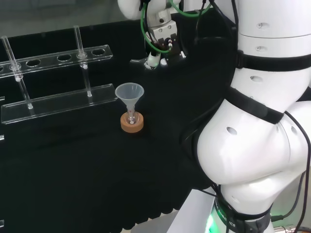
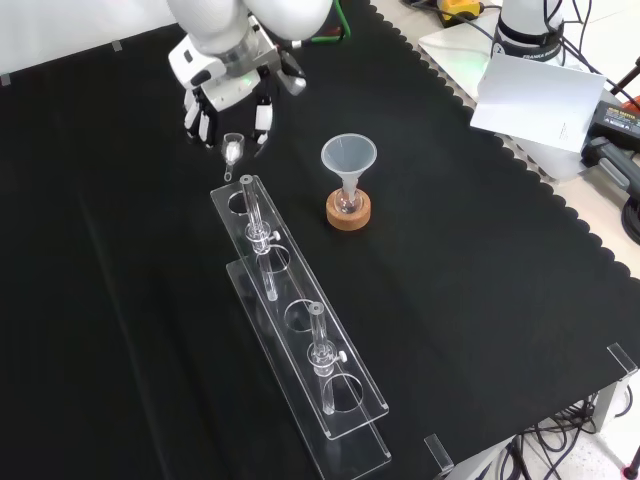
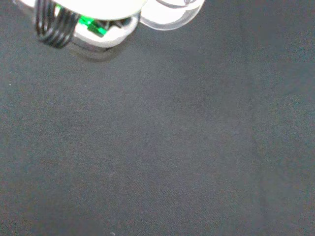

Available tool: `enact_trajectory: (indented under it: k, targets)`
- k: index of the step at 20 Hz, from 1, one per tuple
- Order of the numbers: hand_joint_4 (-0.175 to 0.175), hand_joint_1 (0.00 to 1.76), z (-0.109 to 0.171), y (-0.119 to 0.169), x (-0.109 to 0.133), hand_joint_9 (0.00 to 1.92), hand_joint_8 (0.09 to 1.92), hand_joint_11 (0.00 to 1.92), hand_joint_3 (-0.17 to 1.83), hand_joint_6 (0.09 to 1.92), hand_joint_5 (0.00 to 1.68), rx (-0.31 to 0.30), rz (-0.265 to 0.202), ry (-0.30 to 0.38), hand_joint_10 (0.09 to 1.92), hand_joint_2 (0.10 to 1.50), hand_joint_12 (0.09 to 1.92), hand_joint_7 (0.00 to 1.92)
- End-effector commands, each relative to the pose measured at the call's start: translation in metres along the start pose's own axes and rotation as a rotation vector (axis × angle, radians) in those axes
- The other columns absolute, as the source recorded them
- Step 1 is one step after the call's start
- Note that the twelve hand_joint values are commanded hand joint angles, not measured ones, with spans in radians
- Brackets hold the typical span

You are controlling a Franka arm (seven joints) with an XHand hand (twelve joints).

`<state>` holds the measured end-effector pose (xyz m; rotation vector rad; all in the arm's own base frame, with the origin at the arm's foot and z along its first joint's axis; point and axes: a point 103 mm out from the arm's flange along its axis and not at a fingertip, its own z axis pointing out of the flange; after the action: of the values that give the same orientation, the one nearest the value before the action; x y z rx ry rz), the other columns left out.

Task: Pour all the NaCl from the weighing funnel into the round-bottom flask.

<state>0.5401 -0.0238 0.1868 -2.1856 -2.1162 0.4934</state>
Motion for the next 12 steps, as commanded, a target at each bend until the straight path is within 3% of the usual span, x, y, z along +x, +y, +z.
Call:
enact_trajectory:
  k: [1,12]
  targets:
    - [0.175,1.14,-0.017,-0.032,-0.002,1.05,0.63,0.89,0.64,0.58,1.32,0.027,0.025,-0.021,0.30,0.65,0.99,0.66]
    - [0.175,1.14,-0.046,-0.082,-0.013,1.04,0.64,0.87,0.64,0.59,1.32,0.031,0.058,-0.035,0.29,0.65,1.00,0.64]
